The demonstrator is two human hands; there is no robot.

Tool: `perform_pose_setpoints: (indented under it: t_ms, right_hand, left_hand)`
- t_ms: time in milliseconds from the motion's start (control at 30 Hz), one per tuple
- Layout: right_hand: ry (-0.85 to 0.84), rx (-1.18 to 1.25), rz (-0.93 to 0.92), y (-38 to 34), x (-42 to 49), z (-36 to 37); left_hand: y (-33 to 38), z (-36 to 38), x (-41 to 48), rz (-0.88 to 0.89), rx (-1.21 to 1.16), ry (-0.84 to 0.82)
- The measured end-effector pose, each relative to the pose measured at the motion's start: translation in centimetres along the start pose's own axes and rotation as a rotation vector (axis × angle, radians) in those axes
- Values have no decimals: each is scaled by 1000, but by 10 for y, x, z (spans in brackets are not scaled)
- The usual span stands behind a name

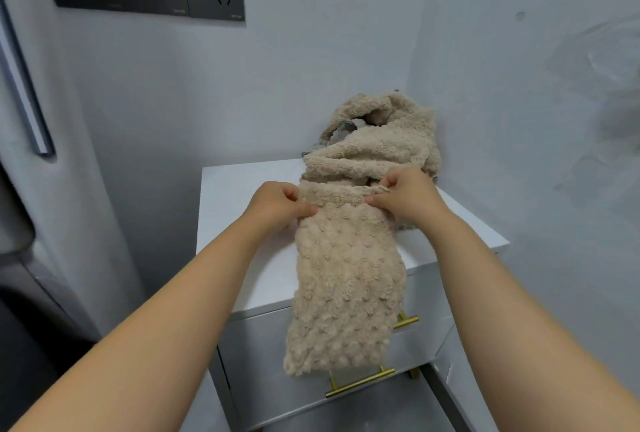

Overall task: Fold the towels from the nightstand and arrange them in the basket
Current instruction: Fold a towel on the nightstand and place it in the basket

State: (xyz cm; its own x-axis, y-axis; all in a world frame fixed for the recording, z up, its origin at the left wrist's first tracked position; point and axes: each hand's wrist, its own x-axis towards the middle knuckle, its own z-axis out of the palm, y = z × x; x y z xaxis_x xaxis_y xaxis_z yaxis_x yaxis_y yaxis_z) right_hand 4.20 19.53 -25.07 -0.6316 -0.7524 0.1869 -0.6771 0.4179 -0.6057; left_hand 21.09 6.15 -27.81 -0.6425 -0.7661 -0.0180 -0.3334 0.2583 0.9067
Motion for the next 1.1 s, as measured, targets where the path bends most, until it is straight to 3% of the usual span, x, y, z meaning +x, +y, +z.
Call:
perform_pose_setpoints:
  t_ms: [100,267,567,800,933,1100]
  right_hand:
    - [46,-146,-30,-4,1,16]
    - [164,-18,-75,-7,1,28]
    - [246,16,-105,-6,-16,26]
    - [173,48,-106,-3,-37,13]
    - [76,-50,-116,1,-43,8]
    - [-33,-192,-152,7,-53,12]
  left_hand:
    - [-6,4,2,60,218,136]
    - [-9,11,3,104,271,316]
    - [-2,5,-5,255,362,334]
    - [6,-14,-21,413,553,125]
    - [1,-18,-26,455,766,9]
    - [0,-27,-31,472,840,-153]
